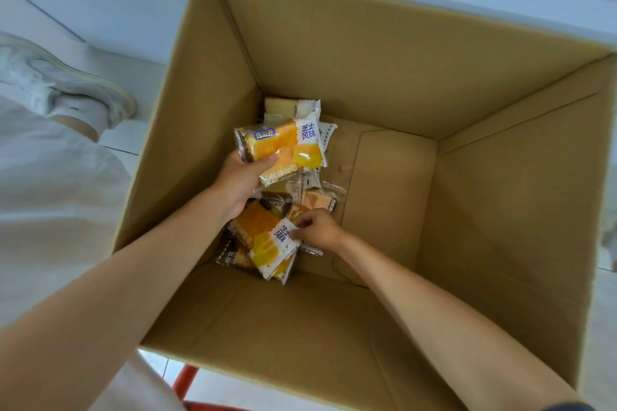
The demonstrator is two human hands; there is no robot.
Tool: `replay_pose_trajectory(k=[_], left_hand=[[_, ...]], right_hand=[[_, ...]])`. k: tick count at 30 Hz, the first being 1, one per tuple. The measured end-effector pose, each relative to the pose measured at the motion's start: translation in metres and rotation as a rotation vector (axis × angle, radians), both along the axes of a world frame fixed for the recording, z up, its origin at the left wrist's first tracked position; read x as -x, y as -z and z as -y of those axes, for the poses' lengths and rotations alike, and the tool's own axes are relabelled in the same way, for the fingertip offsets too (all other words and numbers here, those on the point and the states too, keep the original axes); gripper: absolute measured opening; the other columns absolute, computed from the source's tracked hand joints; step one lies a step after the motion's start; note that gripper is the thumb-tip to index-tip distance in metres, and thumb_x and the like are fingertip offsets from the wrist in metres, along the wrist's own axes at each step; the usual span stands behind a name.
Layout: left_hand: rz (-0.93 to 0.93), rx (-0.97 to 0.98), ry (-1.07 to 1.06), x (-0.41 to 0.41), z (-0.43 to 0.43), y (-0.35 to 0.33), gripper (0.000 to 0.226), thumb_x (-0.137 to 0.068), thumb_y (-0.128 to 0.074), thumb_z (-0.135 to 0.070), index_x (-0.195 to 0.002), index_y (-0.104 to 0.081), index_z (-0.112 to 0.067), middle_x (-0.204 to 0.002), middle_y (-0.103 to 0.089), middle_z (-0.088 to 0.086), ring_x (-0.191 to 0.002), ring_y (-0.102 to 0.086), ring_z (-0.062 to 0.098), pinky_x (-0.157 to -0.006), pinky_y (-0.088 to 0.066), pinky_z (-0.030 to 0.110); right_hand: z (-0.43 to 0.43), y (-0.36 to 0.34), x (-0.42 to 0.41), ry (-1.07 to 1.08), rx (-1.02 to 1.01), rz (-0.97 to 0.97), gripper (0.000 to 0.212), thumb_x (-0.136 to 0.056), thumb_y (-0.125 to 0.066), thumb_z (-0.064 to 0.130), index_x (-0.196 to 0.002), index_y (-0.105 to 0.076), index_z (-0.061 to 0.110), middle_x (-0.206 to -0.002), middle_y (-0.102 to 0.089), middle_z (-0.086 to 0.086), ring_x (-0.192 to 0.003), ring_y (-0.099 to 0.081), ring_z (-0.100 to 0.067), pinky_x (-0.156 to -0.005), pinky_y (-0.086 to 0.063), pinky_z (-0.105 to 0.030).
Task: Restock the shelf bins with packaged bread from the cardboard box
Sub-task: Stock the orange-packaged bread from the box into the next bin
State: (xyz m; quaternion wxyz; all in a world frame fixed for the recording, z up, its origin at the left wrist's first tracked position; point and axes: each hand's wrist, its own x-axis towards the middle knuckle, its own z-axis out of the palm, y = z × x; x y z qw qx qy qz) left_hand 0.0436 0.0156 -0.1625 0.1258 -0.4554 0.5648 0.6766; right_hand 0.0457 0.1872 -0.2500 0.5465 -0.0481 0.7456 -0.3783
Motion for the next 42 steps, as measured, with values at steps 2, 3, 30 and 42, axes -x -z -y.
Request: replay_pose_trajectory(k=[2,3,30,42], left_hand=[[-0.013,0.006,0.025,0.0,0.0,-0.001,0.028,-0.093,-0.065,-0.014,-0.12,-0.06,-0.02,-0.117,-0.07,0.006,-0.103,-0.067,0.022,-0.093,-0.053,0.046],[-0.018,0.016,0.038,0.0,0.0,-0.002,0.031,-0.093,-0.065,-0.014,-0.122,-0.059,-0.02,-0.117,-0.07,0.005,-0.104,-0.067,0.021,-0.093,-0.053,0.044],[-0.503,0.028,0.417,0.068,-0.097,-0.227,0.037,-0.085,-0.066,-0.051,-0.111,-0.061,-0.024,-0.099,-0.076,0.002,-0.095,-0.072,0.02,-0.091,-0.055,0.041],[-1.093,0.964,0.643,0.194,-0.157,-0.317,0.055,-0.099,-0.039,-0.056,-0.126,-0.052,-0.01,-0.113,-0.061,0.003,-0.099,-0.059,0.019,-0.087,-0.049,0.032]], right_hand=[[-0.01,-0.014,0.009,0.062,0.035,-0.015,0.015,-0.088,-0.069,0.006,-0.103,-0.066,0.004,-0.123,-0.062,-0.011,-0.111,-0.058,-0.023,-0.097,-0.048,-0.035],[-0.016,-0.023,0.015,0.078,0.054,-0.047,0.01,-0.089,-0.067,0.005,-0.098,-0.064,0.009,-0.126,-0.06,-0.009,-0.115,-0.057,-0.023,-0.099,-0.048,-0.038],[-0.099,-0.319,0.106,0.527,0.349,-0.431,0.039,-0.078,-0.081,0.03,-0.113,-0.066,0.022,-0.103,-0.074,0.004,-0.096,-0.07,-0.012,-0.087,-0.055,-0.028],[-0.196,-0.409,0.198,0.917,0.557,-0.724,0.064,-0.06,-0.091,0.024,-0.117,-0.063,0.013,-0.101,-0.074,-0.004,-0.093,-0.072,-0.022,-0.078,-0.059,-0.037]])
